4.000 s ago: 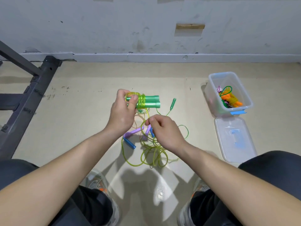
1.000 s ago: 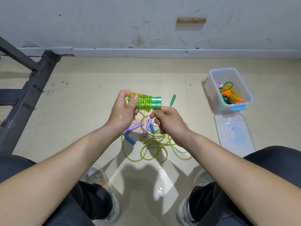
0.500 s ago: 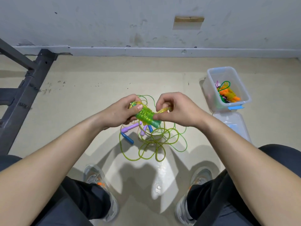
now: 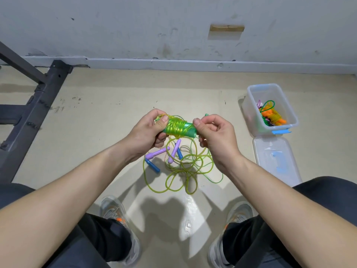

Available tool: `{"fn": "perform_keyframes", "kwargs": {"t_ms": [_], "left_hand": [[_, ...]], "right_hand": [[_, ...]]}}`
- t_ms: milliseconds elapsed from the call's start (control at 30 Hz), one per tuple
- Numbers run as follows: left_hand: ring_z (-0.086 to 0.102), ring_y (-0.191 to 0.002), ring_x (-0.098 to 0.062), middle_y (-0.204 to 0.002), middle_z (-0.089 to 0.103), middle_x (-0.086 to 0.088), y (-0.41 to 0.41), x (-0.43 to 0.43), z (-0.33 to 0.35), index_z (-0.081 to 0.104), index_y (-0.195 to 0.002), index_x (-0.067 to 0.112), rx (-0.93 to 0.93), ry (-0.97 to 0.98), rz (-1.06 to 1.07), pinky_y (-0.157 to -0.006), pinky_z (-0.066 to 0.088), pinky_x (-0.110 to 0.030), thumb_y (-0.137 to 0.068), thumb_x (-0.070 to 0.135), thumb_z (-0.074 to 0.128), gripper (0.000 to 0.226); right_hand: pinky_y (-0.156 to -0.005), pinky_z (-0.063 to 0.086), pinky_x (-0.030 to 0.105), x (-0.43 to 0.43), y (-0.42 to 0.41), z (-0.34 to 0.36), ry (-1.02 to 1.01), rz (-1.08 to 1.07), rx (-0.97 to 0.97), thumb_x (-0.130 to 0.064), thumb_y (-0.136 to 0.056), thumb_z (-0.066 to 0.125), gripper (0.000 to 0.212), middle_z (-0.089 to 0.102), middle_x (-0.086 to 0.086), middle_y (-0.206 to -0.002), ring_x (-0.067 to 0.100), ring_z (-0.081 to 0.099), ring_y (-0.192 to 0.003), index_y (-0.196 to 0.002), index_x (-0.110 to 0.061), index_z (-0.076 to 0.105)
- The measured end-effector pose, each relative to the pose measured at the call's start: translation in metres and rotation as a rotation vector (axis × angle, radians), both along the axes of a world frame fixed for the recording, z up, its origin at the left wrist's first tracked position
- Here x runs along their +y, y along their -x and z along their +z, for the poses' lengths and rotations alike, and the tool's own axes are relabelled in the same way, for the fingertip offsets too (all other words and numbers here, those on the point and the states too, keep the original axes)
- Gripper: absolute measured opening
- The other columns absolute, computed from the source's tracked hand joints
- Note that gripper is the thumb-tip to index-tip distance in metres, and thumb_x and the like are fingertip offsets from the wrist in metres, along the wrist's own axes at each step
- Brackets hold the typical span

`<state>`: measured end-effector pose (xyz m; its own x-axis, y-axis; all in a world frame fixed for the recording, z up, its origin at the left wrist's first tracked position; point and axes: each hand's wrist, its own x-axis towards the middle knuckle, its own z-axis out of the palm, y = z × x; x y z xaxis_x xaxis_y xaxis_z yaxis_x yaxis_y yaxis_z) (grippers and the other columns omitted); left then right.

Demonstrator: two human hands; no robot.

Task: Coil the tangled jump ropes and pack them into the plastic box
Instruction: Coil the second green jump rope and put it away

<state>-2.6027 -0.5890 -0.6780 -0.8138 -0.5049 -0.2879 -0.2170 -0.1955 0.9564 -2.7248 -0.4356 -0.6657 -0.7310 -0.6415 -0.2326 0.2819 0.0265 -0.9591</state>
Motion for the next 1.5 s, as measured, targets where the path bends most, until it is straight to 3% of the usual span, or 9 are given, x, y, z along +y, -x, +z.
{"fn": "perform_keyframes", "kwargs": {"t_ms": [200, 300, 500, 667, 800, 933, 1167, 1333, 1500], "left_hand": [[0.04, -0.047, -0.01, -0.057, 0.044, -0.002, 0.001, 0.015, -0.004, 0.046, -0.095, 0.018, -0.028, 0.045, 0.131, -0.048, 0.035, -0.023, -0.109, 0.021, 0.042, 0.014], [0.044, -0.051, -0.014, -0.059, 0.049, -0.004, -0.001, 0.013, -0.001, 0.045, -0.097, 0.019, -0.064, 0.112, 0.059, -0.052, 0.04, -0.027, -0.109, 0.025, 0.041, 0.014], [0.064, -0.073, -0.022, -0.09, 0.062, -0.011, 0.003, -0.005, 0.015, 0.053, -0.096, 0.014, -0.236, 0.125, -0.055, -0.064, 0.054, -0.036, -0.103, 0.02, 0.049, 0.01], [0.066, -0.098, -0.013, -0.104, 0.072, 0.011, 0.008, -0.002, 0.007, 0.068, -0.097, 0.031, -0.146, 0.485, -0.065, -0.082, 0.054, -0.033, -0.081, 0.008, 0.046, 0.036], [0.062, -0.07, -0.002, -0.078, 0.071, 0.016, 0.014, -0.002, 0.018, 0.071, -0.094, 0.015, -0.116, 0.276, -0.221, -0.062, 0.046, -0.016, -0.067, 0.014, 0.039, 0.042], [0.068, -0.07, -0.021, -0.084, 0.072, -0.01, 0.01, -0.012, 0.027, 0.069, -0.102, 0.006, -0.161, 0.051, -0.346, -0.064, 0.05, -0.025, -0.072, 0.025, 0.042, 0.044], [0.069, -0.078, -0.038, -0.088, 0.072, -0.021, 0.008, -0.007, 0.025, 0.062, -0.1, -0.003, -0.248, 0.155, -0.445, -0.067, 0.052, -0.032, -0.079, 0.037, 0.081, 0.049], [0.063, -0.066, -0.026, -0.082, 0.067, -0.018, 0.008, 0.009, 0.022, 0.06, -0.102, -0.01, -0.156, 0.08, -0.28, -0.053, 0.049, -0.021, -0.075, 0.026, 0.076, 0.048], [0.063, -0.068, -0.026, -0.076, 0.068, -0.01, 0.008, 0.018, 0.015, 0.063, -0.095, 0.002, -0.128, 0.04, -0.234, -0.066, 0.049, -0.032, -0.074, 0.028, 0.077, 0.037]], "right_hand": [[-0.044, 0.042, 0.022, -0.002, -0.005, -0.005, -0.071, 0.029, -0.378, -0.027, -0.096, 0.066, 0.015, 0.059, 0.001, -0.084, 0.01, 0.053, -0.055, -0.096, -0.013, 0.061], [-0.043, 0.041, 0.018, -0.001, 0.001, -0.002, 0.018, 0.025, -0.48, -0.015, -0.096, 0.064, 0.011, 0.054, 0.002, -0.07, 0.007, 0.047, -0.049, -0.088, -0.009, 0.061], [-0.044, 0.043, 0.018, -0.003, 0.004, -0.006, 0.053, -0.002, -0.431, -0.004, -0.09, 0.068, 0.013, 0.052, 0.005, -0.066, 0.007, 0.045, -0.045, -0.081, -0.007, 0.061], [-0.044, 0.043, 0.019, -0.004, 0.003, -0.009, -0.014, 0.041, -0.324, -0.004, -0.088, 0.072, 0.015, 0.052, 0.007, -0.062, 0.009, 0.045, -0.044, -0.077, -0.007, 0.062], [-0.043, 0.042, 0.019, -0.006, 0.007, -0.005, 0.007, 0.031, -0.296, -0.004, -0.089, 0.071, 0.016, 0.05, 0.004, -0.056, 0.008, 0.044, -0.042, -0.076, -0.007, 0.062], [-0.045, 0.044, 0.021, -0.005, 0.012, 0.001, 0.011, 0.075, -0.225, -0.006, -0.087, 0.072, 0.017, 0.051, 0.004, -0.054, 0.009, 0.045, -0.042, -0.074, -0.008, 0.062], [-0.047, 0.044, 0.023, -0.004, 0.003, 0.003, -0.057, 0.2, -0.113, -0.004, -0.081, 0.079, 0.018, 0.057, 0.003, -0.051, 0.012, 0.05, -0.044, -0.073, -0.008, 0.063], [-0.045, 0.039, 0.021, -0.004, 0.004, 0.001, -0.088, 0.176, -0.211, -0.013, -0.081, 0.08, 0.016, 0.056, 0.001, -0.055, 0.01, 0.045, -0.044, -0.074, -0.011, 0.065], [-0.042, 0.031, 0.022, -0.002, 0.01, 0.004, -0.158, 0.22, -0.183, -0.018, -0.083, 0.08, 0.02, 0.051, -0.001, -0.058, 0.01, 0.038, -0.045, -0.074, -0.014, 0.063]]}}
